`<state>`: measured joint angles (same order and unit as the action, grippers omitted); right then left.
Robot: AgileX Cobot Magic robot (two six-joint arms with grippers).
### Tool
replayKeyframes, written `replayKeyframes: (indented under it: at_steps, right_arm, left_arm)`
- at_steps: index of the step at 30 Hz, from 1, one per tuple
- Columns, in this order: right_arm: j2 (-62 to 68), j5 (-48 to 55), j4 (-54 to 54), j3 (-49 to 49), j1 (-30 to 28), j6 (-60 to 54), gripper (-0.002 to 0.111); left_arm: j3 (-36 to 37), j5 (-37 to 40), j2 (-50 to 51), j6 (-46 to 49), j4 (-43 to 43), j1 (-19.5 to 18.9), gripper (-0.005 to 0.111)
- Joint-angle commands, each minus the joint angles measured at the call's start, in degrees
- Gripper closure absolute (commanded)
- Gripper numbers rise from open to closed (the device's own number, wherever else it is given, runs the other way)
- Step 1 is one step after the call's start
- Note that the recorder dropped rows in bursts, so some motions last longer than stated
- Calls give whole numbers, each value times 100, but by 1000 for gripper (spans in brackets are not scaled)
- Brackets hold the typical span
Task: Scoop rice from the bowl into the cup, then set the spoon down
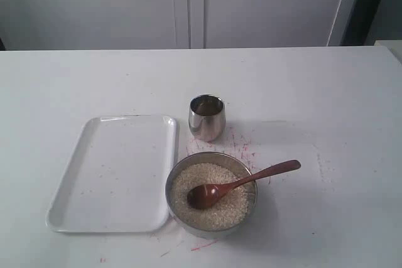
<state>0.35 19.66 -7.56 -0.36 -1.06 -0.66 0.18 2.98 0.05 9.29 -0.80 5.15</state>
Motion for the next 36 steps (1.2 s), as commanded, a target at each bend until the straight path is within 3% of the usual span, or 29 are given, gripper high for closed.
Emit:
replayKeyframes:
  at_steps: [1,3,8,11,18,23,27,36]
  right_arm:
    - [-35,-536,-15,36,-13,-64,108]
    - [-35,-948,-3,36,-13,-64,108]
    - [-35,-3773,-3,36,-13,-64,108]
    - [-35,-4747,-3,36,-13,-64,108]
    - [-35,-5331,26,36,-13,186,108]
    - [-35,-6074,40,36,-13,2006,108]
    - [-35,-6403,81,-6,-13,2801,108]
    - [-35,-6421,9,-1426,-13,3449,108]
  left_arm:
    - [-18,-35,-5,9,28,16,92]
    - [-18,-35,-5,9,28,16,92]
    - [-18,-35,-5,9,28,16,92]
    - [-18,-35,-5,9,28,16,92]
    - [-18,-35,-5,9,28,16,92]
    - [-18,-35,-5,9,28,16,92]
    - [-18,-35,-5,9,28,16,92]
    - [-18,-35,-5,9,28,16,92]
